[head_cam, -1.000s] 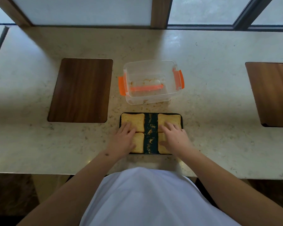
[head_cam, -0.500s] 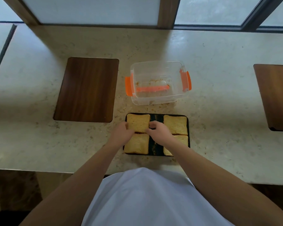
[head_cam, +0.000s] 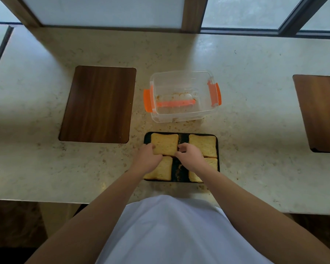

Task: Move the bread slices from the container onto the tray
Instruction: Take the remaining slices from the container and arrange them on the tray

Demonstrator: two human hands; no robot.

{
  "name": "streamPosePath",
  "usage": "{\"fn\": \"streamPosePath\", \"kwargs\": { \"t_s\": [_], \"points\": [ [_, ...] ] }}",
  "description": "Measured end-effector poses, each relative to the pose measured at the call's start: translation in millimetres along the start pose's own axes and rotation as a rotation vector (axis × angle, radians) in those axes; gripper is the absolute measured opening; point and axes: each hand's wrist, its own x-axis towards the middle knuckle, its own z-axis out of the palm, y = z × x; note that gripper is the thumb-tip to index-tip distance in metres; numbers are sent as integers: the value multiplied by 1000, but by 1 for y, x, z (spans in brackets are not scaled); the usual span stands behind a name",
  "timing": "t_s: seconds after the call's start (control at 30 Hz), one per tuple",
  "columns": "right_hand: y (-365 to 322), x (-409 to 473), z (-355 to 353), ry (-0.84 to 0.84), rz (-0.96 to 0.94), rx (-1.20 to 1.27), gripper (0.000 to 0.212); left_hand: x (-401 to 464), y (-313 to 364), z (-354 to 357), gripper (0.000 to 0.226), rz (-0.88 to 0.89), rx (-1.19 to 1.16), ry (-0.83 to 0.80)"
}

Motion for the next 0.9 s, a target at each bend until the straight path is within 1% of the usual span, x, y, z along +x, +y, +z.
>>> {"fn": "streamPosePath", "kwargs": {
  "t_s": [0.1, 0.23, 0.33, 0.47, 0.63, 0.9],
  "points": [
    [2, -10, 1, 32, 10, -2, 44, -13, -10, -3, 57, 7, -118, 28],
    [8, -28, 13, -95, 43, 17, 38, -33, -33, -2, 56, -28, -163, 25],
    [10, -36, 25, -138, 45, 14, 37, -41, -43, 2, 58, -44, -153, 21],
    [10, -41, 30, -125, 52, 38, 42, -41, -44, 7, 57, -59, -171, 53],
    [15, -42, 25, -134, 71, 78, 41, -39, -37, 10, 55, -63, -147, 24],
    [21, -41, 19, -96, 92, 50, 37, -37, -25, 19, 53, -66, -142, 3]
  ]
}}
